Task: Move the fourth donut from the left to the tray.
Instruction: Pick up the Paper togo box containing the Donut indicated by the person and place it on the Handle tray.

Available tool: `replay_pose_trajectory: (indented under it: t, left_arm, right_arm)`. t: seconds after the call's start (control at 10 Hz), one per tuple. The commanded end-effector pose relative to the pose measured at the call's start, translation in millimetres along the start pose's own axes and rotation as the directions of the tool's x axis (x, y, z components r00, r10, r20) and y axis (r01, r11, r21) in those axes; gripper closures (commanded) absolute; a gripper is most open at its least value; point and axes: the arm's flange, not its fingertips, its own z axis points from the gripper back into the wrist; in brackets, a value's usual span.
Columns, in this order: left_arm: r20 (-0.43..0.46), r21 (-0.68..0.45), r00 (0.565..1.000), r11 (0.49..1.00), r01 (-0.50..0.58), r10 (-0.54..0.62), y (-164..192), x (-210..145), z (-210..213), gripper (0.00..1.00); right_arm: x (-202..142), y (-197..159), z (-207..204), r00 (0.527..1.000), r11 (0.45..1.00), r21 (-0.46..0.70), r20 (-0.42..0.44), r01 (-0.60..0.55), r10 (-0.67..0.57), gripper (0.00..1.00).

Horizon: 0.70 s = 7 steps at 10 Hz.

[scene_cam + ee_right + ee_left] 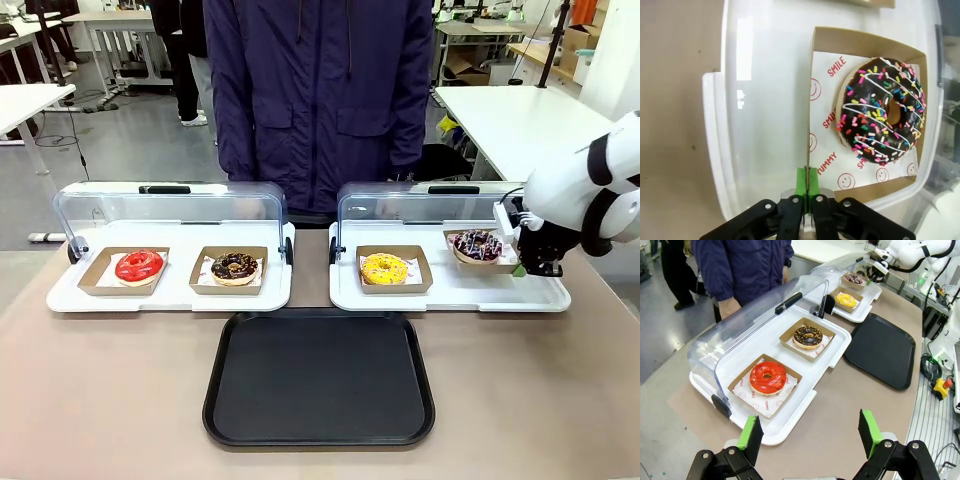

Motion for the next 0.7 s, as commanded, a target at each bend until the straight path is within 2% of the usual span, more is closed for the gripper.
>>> replay_pose_trajectory:
  t: [0.0,0.2,0.6]
  left_arm:
    - [0.011,-0.007,1.0,1.0,0.006,-0.006,-2,0,0,0.0]
    - [0.011,-0.007,1.0,1.0,0.006,-0.006,-2,0,0,0.0]
    - [0.011,-0.007,1.0,1.0,0.006,-0.006,-2,0,0,0.0]
  right_arm:
    - [11,17,25,0.999,0.999,-0.022,-0.031,0.04,-0.041,0.98]
    - [24,33,47,0.998,0.998,-0.033,-0.041,0.051,-0.053,0.98]
    - [71,76,79,0.992,0.992,-0.047,-0.04,0.116,-0.118,0.98]
